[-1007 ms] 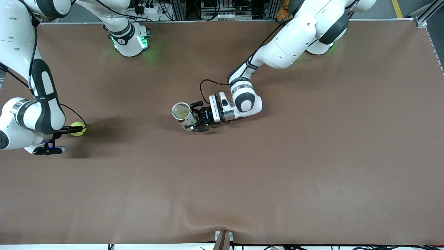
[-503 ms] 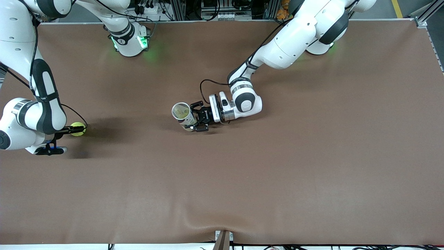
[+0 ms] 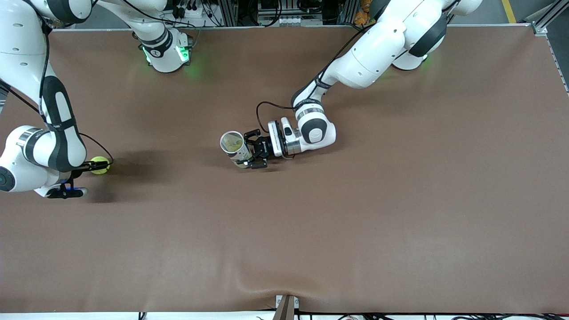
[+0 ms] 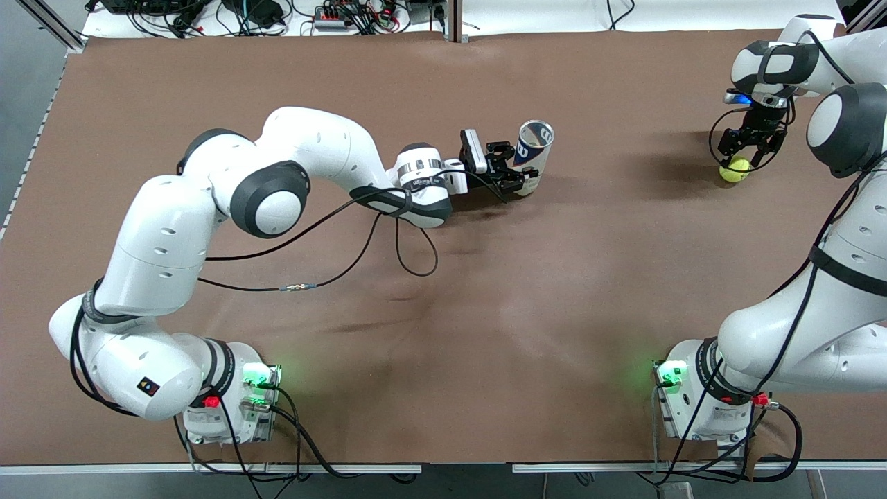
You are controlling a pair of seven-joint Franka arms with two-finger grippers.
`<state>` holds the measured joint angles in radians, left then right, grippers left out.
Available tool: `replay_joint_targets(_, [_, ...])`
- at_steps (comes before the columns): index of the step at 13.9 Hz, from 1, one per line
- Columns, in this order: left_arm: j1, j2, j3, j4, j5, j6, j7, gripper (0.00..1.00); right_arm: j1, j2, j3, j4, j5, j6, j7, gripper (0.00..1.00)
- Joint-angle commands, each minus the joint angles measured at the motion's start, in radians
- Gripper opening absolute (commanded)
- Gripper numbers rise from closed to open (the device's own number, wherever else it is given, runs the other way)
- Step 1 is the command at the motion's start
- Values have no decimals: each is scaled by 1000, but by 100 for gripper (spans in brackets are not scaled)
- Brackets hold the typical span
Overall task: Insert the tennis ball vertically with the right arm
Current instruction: 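Lift the second ball with the right gripper and carry it toward the can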
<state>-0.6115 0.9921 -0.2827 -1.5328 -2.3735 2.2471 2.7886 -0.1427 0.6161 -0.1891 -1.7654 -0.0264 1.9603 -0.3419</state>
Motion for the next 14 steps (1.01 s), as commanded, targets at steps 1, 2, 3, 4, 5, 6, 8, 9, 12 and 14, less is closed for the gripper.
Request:
replay_joint_targets(1, [6, 10, -13, -23, -43, 0, 224, 70, -15, 7, 13, 0, -3, 8, -11, 57])
replay_joint_targets(2, [6, 10, -13, -23, -43, 0, 224, 70, -14, 7, 13, 0, -4, 8, -11, 47])
replay_joint_targets(3, [6, 10, -13, -23, -43, 0, 224, 70, -12, 7, 13, 0, -3, 6, -11, 38])
replay_joint_targets(4, [6, 11, -13, -23, -44, 0, 224, 70, -8, 2, 14, 1, -3, -1, -11, 29])
replay_joint_targets(5, [6, 10, -13, -23, -43, 0, 224, 70, -5, -6, 14, 1, -3, -6, -11, 24])
replay_joint_targets(6, [6, 10, -13, -24, -43, 0, 226, 70, 3, -13, 19, 7, -3, -30, -11, 18])
replay_joint_targets(8, [6, 11, -13, -24, -43, 0, 224, 70, 18, -54, 23, 20, -3, -99, 0, 14])
replay_joint_targets(9, [6, 11, -13, -24, -43, 0, 224, 70, 35, -73, 23, 29, 0, -133, 4, 14])
replay_joint_targets(12, [6, 11, -13, -24, -43, 0, 224, 70, 84, -85, 22, 130, 43, -282, 91, 13])
replay_joint_targets(14, [6, 11, -13, -24, -43, 0, 224, 70, 147, -99, 22, 200, 48, -398, 219, 13])
